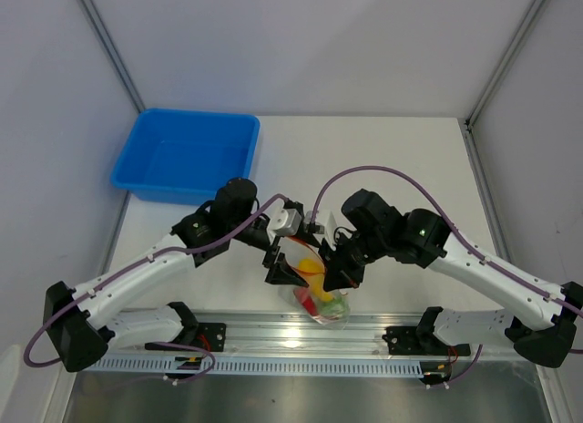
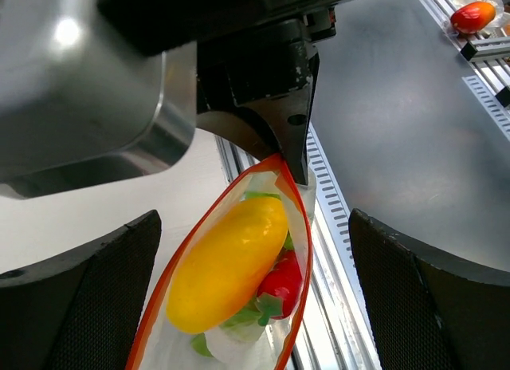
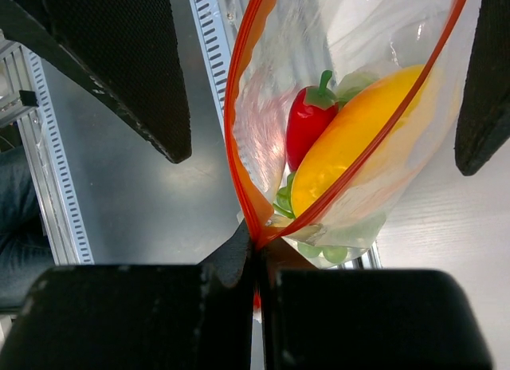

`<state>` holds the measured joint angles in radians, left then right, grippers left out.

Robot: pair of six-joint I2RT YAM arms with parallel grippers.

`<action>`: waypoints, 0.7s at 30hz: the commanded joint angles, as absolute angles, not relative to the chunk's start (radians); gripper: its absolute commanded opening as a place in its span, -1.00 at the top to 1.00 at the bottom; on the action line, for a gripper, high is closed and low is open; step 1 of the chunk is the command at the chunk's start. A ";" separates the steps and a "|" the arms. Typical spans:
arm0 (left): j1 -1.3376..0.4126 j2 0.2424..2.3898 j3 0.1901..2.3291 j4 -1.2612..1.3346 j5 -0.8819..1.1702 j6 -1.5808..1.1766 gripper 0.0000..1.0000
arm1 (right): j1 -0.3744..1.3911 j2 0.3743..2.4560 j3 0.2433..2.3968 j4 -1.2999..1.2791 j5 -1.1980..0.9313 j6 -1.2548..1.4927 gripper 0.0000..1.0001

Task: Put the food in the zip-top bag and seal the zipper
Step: Zip the zipper food storage bag at the center of the board.

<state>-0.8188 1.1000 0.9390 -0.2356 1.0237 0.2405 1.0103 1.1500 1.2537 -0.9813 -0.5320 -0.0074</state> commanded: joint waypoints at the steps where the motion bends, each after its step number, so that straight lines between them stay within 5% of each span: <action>1: -0.827 1.107 0.954 -0.229 1.008 0.226 -0.99 | 1.009 1.120 1.292 -0.934 -0.557 -0.005 1.00; 4: -0.827 1.126 0.942 -0.229 0.959 0.171 -0.95 | 1.008 1.112 1.281 -0.930 -0.552 -0.005 1.00; 10: -0.827 1.098 0.874 -0.183 0.879 0.095 -0.08 | 1.005 1.095 1.276 -0.934 -0.515 0.023 0.97; 12: -0.827 1.079 0.855 -0.176 0.879 0.081 0.06 | 1.002 1.088 1.275 -0.931 -0.508 0.029 0.88; 15: -0.827 1.052 0.835 -0.161 0.865 0.055 0.26 | 1.000 1.078 1.266 -0.928 -0.486 0.043 0.51; 18: -0.825 1.022 0.825 -0.156 0.842 0.022 0.64 | 0.997 1.065 1.252 -0.913 -0.407 0.069 -0.07; 21: -0.822 1.019 0.830 -0.172 0.793 -0.023 0.99 | 0.996 1.048 1.233 -0.899 -0.329 0.101 -0.20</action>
<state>-0.8207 1.0477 0.8253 -0.2016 0.8433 0.0395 1.0027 1.0763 1.2465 -0.9405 -0.4297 0.0608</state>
